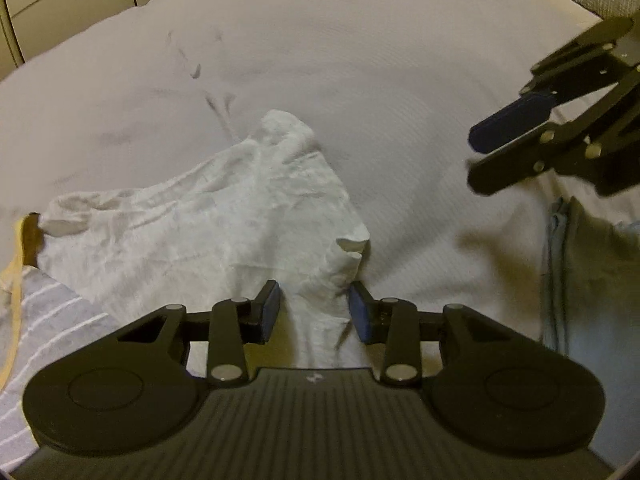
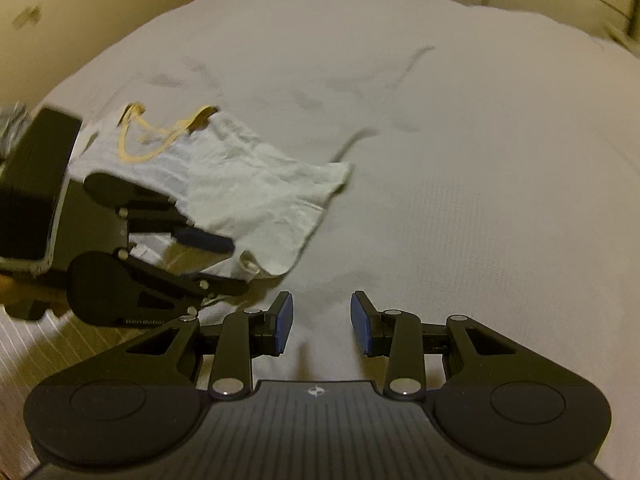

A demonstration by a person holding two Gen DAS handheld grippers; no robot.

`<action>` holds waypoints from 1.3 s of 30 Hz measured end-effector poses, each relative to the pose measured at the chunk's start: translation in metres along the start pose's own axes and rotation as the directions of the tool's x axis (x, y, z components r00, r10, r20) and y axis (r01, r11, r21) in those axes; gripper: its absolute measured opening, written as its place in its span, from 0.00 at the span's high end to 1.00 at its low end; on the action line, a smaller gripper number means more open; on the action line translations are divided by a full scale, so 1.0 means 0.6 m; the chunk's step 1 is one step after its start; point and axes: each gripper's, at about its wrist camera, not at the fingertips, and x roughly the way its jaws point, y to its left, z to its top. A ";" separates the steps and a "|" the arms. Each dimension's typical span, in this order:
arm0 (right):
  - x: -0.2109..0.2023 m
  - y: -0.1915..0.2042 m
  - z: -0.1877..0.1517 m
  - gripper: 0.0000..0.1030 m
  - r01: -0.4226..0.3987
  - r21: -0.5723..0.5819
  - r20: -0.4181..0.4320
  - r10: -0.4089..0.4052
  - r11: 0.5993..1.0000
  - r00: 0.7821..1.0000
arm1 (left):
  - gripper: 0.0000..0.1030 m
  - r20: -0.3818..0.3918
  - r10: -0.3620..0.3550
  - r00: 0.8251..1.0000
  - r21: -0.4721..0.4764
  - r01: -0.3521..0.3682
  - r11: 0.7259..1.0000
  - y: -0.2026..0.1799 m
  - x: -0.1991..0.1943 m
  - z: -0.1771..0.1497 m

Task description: Fold clothes

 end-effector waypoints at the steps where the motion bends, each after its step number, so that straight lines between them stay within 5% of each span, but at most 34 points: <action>1: 0.006 0.006 0.003 0.64 0.001 -0.023 -0.005 -0.001 1.000 1.000 | 0.67 0.003 0.013 1.000 0.016 -0.013 1.000 -0.002 -0.004 -0.002; 8: 0.025 0.012 0.021 0.64 0.008 -0.030 -0.016 -0.008 1.000 1.000 | 0.67 0.059 0.069 0.996 0.079 -0.073 0.994 -0.079 -0.057 -0.030; 12: 0.030 0.002 0.021 0.64 0.016 -0.039 -0.014 -0.016 0.999 1.000 | 0.67 0.051 0.097 0.994 0.116 -0.102 0.988 -0.120 -0.030 -0.040; 15: 0.035 -0.007 0.019 0.64 0.022 -0.051 -0.015 -0.023 0.998 1.000 | 0.67 0.052 0.184 0.982 0.078 -0.188 0.979 -0.127 0.000 -0.035; 21: 0.034 -0.018 0.015 0.64 0.023 -0.064 -0.018 -0.024 0.998 1.000 | 0.67 0.031 0.238 0.971 -0.021 -0.237 0.971 -0.108 0.036 -0.011; 25: 0.031 -0.021 0.020 0.63 0.023 -0.075 -0.015 -0.025 0.997 1.000 | 0.90 0.033 0.280 0.960 -0.042 -0.278 0.960 -0.099 0.026 -0.007; 27: 0.030 -0.026 0.024 0.63 0.025 -0.078 -0.005 -0.025 0.997 1.000 | 0.98 0.039 0.265 0.964 -0.031 -0.264 0.964 -0.106 0.013 -0.012; 39: 0.101 -0.065 0.119 0.57 -0.084 0.017 0.015 0.084 0.996 0.996 | 0.99 0.063 0.183 0.981 0.031 -0.186 0.982 -0.142 -0.047 -0.044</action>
